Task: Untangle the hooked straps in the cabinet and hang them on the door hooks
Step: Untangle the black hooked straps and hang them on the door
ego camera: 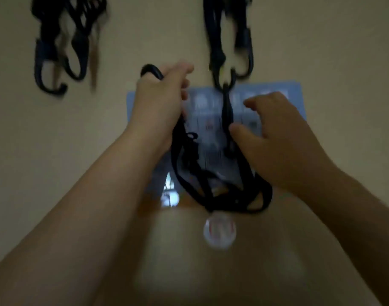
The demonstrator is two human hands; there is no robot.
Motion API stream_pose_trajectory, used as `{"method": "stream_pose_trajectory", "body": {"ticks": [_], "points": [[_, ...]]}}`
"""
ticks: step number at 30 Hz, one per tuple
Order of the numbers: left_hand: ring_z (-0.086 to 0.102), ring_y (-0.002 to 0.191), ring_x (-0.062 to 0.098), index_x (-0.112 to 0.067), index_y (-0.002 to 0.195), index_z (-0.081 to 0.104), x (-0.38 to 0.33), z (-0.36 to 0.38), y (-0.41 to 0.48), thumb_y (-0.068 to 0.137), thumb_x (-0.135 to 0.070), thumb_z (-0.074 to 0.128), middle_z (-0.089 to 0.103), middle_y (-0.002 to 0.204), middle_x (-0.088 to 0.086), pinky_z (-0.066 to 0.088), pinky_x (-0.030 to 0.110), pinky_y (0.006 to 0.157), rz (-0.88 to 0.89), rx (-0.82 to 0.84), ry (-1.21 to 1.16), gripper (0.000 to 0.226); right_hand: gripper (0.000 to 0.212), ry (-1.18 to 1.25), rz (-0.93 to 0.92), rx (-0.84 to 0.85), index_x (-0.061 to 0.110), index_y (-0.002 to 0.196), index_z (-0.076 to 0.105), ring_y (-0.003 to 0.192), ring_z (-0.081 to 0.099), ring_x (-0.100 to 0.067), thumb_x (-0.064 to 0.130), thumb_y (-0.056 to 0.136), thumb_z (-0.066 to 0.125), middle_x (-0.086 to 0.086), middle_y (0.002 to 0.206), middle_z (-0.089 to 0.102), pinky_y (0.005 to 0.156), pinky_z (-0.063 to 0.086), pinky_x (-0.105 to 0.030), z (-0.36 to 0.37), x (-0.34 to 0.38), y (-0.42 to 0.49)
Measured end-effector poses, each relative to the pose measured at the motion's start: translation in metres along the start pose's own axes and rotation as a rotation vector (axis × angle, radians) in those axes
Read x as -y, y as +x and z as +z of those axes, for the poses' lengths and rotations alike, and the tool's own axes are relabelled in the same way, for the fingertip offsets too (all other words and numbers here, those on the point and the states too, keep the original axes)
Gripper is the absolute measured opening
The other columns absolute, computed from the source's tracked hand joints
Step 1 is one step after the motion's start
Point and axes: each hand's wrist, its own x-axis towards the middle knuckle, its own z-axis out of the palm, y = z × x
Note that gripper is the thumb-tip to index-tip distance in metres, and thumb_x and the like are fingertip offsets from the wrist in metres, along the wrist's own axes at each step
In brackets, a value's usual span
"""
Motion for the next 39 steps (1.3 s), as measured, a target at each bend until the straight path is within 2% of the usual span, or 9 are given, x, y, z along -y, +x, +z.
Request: {"method": "stream_pose_trajectory", "body": {"ticks": [4,11,13,16,18,21,26,33,39], "points": [[0.045,0.05,0.001,-0.02,0.078,0.063,0.023,-0.023,-0.073,0.094,-0.025,0.049,0.048,0.063,-0.009,0.034,0.015,0.042,-0.221,0.025,-0.14,0.022,0.033,0.253,0.093,0.123,0.018,0.108,0.053,0.085,0.046,-0.004,0.034,0.08,0.053,0.005,0.097,0.051,0.071,0.042,-0.015,0.023,0.019,-0.111],[0.046,0.055,0.004,-0.018,0.076,0.067,0.036,-0.015,-0.12,0.094,-0.028,0.048,0.051,0.064,-0.007,0.036,0.016,0.041,-0.334,0.05,-0.28,0.028,0.043,0.212,0.204,0.18,0.008,0.121,0.05,0.107,0.053,-0.022,0.02,0.083,0.065,-0.011,0.117,0.057,0.084,0.04,-0.024,0.052,0.015,-0.142],[0.045,0.052,0.003,-0.017,0.076,0.067,0.037,-0.008,-0.126,0.094,-0.028,0.048,0.051,0.061,-0.007,0.037,0.016,0.039,-0.366,0.051,-0.319,0.028,0.039,0.293,0.276,0.242,0.012,0.125,0.047,0.114,0.05,-0.023,0.019,0.088,0.058,-0.006,0.12,0.055,0.095,0.043,-0.032,0.049,0.005,-0.138],[0.046,0.049,0.003,-0.015,0.074,0.066,0.04,0.002,-0.128,0.092,-0.024,0.051,0.051,0.059,-0.007,0.037,0.015,0.037,-0.406,0.047,-0.335,0.025,0.045,0.301,0.138,0.229,0.007,0.122,0.051,0.104,0.048,-0.012,0.013,0.078,0.062,0.006,0.106,0.06,0.098,0.043,-0.048,0.038,-0.003,-0.138],[0.048,0.051,0.003,-0.017,0.075,0.065,0.041,0.009,-0.121,0.088,-0.019,0.057,0.053,0.06,-0.007,0.038,0.015,0.039,-0.387,0.014,-0.248,0.016,0.047,0.289,0.04,0.183,0.009,0.118,0.054,0.098,0.048,-0.009,0.02,0.073,0.06,0.0,0.104,0.064,0.089,0.049,-0.04,0.031,-0.01,-0.14],[0.055,0.063,0.005,-0.021,0.088,0.066,0.041,0.021,-0.103,0.084,-0.016,0.064,0.059,0.074,-0.004,0.048,0.018,0.055,-0.306,-0.027,-0.013,0.007,0.043,0.405,-0.004,0.177,0.014,0.114,0.054,0.098,0.052,-0.003,0.03,0.074,0.053,0.001,0.106,0.06,0.084,0.043,-0.014,0.013,-0.013,-0.129],[0.062,0.094,0.018,-0.014,0.115,0.057,0.035,0.043,-0.072,0.08,-0.024,0.07,0.063,0.103,0.003,0.054,0.036,0.088,-0.226,-0.056,0.109,0.038,0.016,0.501,0.062,0.033,0.027,0.091,0.05,0.083,0.05,0.007,0.021,0.076,0.054,0.018,0.087,0.05,0.074,0.038,-0.003,-0.011,-0.007,-0.079],[0.065,0.096,0.022,-0.009,0.108,0.057,0.036,0.061,-0.038,0.078,-0.025,0.071,0.064,0.097,0.004,0.054,0.043,0.087,-0.114,-0.047,0.195,0.036,0.007,0.563,0.137,0.047,0.007,0.089,0.058,0.08,0.058,-0.017,0.008,0.083,0.055,-0.007,0.088,0.061,0.069,0.045,-0.02,-0.012,-0.004,-0.04],[0.06,0.076,0.011,-0.02,0.082,0.057,0.026,0.064,-0.018,0.085,-0.024,0.062,0.058,0.075,-0.009,0.054,0.031,0.077,0.023,0.045,0.4,0.007,0.011,0.59,0.182,0.049,0.017,0.087,0.053,0.075,0.053,-0.006,0.007,0.083,0.054,0.008,0.08,0.055,0.067,0.043,-0.013,-0.01,-0.012,-0.033]]}}
